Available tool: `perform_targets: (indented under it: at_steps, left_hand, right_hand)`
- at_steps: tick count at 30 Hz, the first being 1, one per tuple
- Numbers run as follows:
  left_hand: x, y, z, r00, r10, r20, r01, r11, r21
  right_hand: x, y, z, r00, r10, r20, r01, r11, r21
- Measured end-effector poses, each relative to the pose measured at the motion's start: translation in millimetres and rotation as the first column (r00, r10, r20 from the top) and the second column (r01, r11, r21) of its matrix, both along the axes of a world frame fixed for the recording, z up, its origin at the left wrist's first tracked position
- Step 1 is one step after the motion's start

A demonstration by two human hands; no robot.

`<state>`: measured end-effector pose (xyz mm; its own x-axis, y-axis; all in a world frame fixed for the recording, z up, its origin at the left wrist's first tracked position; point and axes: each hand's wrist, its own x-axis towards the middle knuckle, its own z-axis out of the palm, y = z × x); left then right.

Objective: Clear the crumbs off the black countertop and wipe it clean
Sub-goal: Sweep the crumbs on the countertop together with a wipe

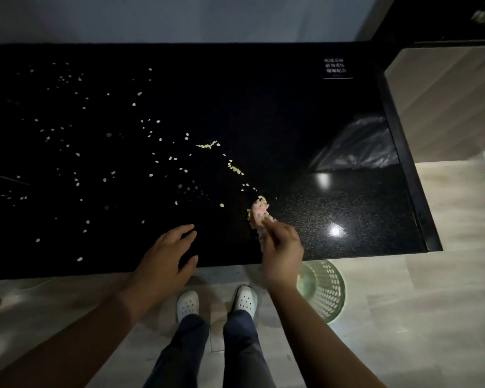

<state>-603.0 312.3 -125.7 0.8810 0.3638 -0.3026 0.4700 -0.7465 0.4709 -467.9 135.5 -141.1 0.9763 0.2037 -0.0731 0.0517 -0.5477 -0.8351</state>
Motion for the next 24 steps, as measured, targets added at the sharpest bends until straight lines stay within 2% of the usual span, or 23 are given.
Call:
perform_targets:
  at_steps: [3,6,9,12,18,24]
  left_hand:
    - [-11.7,8.2,-1.8,1.0,0.028,-0.002,-0.028,0.999,0.026]
    - [-20.8,14.2,-2.7,0.998,0.058,0.007,-0.058,0.997,0.052]
    - [-27.5,17.2,-2.4,0.998,0.056,0.017,-0.057,0.995,0.076]
    - [-32.6,20.4,-2.6,0.997,0.072,0.015,-0.073,0.993,0.088]
    - [-41.8,30.0,-5.7,0.997,0.073,0.0,-0.072,0.994,0.081]
    - [-42.1,33.3,-7.4,0.997,0.07,0.027,-0.072,0.995,0.074]
  right_hand:
    - [11.6,-8.4,8.6,0.997,-0.059,0.051,0.059,0.998,0.012]
    - [31.0,-23.8,10.9,0.981,-0.123,0.149,0.137,0.987,-0.087]
    - [38.5,-34.4,4.0,0.984,-0.135,0.116,0.153,0.974,-0.17]
    - [23.7,-27.9,-3.6,0.995,-0.07,0.075,0.084,0.975,-0.205]
    - [-29.9,18.9,-8.5,0.996,0.073,0.056,-0.064,0.988,-0.139]
    - [-39.1,42.7,2.8,0.995,0.101,-0.006,-0.101,0.995,-0.005]
